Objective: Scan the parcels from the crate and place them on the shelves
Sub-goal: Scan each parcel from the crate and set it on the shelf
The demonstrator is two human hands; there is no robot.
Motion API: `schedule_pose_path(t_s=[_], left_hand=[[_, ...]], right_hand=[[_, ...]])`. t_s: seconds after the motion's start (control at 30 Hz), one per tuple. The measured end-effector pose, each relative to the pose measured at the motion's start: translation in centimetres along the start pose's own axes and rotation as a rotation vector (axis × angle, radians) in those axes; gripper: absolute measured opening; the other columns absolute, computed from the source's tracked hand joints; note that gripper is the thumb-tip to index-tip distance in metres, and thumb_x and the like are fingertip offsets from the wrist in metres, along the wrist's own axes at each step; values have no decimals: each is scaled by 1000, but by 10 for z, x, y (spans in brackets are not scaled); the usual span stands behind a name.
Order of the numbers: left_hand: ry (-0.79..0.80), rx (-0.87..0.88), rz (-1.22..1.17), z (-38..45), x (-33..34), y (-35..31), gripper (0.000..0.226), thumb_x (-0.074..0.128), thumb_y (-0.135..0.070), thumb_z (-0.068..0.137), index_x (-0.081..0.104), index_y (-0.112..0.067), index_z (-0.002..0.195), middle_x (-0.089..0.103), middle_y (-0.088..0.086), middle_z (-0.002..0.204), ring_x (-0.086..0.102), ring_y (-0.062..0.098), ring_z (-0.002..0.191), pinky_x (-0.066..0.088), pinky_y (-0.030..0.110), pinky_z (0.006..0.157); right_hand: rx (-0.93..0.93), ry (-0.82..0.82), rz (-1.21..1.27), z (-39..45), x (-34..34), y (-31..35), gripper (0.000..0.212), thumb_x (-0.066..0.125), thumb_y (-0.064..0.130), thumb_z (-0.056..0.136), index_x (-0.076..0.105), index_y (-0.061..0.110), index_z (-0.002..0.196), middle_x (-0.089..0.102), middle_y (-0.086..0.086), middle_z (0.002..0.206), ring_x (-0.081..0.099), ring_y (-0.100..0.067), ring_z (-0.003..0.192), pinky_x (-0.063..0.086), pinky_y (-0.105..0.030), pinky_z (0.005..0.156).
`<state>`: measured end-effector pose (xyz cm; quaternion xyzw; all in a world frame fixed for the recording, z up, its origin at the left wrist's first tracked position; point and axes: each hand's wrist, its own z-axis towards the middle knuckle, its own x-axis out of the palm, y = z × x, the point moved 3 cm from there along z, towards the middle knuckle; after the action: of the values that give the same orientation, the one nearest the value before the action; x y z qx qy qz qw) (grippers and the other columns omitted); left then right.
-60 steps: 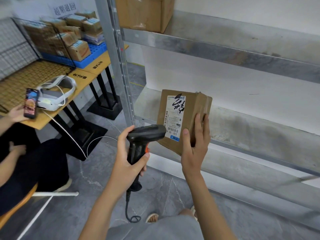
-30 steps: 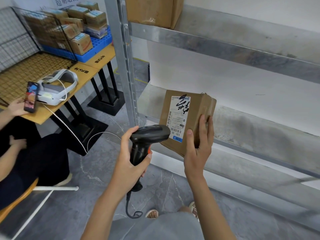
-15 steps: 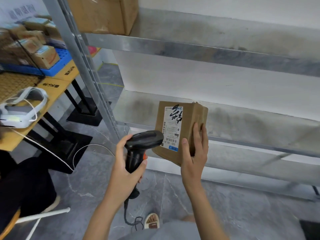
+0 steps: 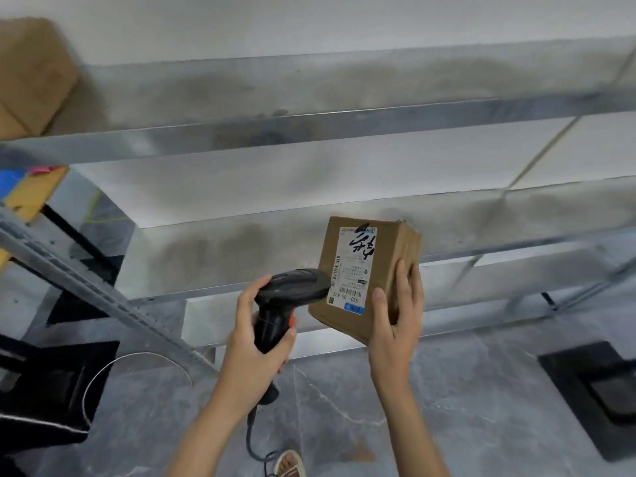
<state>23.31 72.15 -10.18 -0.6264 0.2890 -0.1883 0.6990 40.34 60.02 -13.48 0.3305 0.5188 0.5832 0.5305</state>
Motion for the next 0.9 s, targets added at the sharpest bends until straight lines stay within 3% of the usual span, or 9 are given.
schedule_pose_path(t_s=[0.13, 0.27, 0.37, 0.7, 0.9], left_hand=[[85, 28, 10, 9, 48, -15, 87, 72, 2, 91, 41, -71, 127, 71, 3, 97, 61, 17, 54, 52, 26, 51], [173, 60, 18, 18, 98, -27, 89, 70, 6, 91, 41, -70, 126, 71, 2, 92, 58, 15, 51, 53, 25, 51], [299, 107, -13, 20, 156, -37, 84, 70, 5, 91, 41, -63, 130, 71, 1, 93, 57, 13, 53, 51, 22, 52], [626, 202, -38, 7, 294, -62, 81, 73, -3, 92, 39, -68, 128, 70, 4, 96, 63, 15, 55, 51, 21, 52], [738, 251, -78, 16, 361, -77, 82, 70, 2, 92, 40, -65, 128, 69, -1, 91, 61, 17, 54, 52, 23, 51]], right_hand=[[35, -86, -30, 19, -51, -5, 58, 48, 53, 93, 36, 49, 150, 22, 28, 160, 25, 5, 143, 34, -38, 114], [45, -160, -83, 29, -99, -10, 60, 48, 55, 93, 34, 48, 151, 20, 28, 160, 24, 5, 143, 28, -31, 113], [56, -279, -133, 28, -151, -19, 59, 46, 56, 93, 35, 49, 150, 18, 34, 159, 21, 17, 137, 22, -17, 106], [204, -607, -206, 8, -276, -44, 59, 47, 59, 88, 32, 57, 145, 15, 44, 153, 18, 19, 137, 29, -39, 116], [252, -714, -224, 20, -316, -53, 56, 52, 46, 92, 30, 66, 140, 16, 45, 152, 20, 14, 138, 37, -51, 114]])
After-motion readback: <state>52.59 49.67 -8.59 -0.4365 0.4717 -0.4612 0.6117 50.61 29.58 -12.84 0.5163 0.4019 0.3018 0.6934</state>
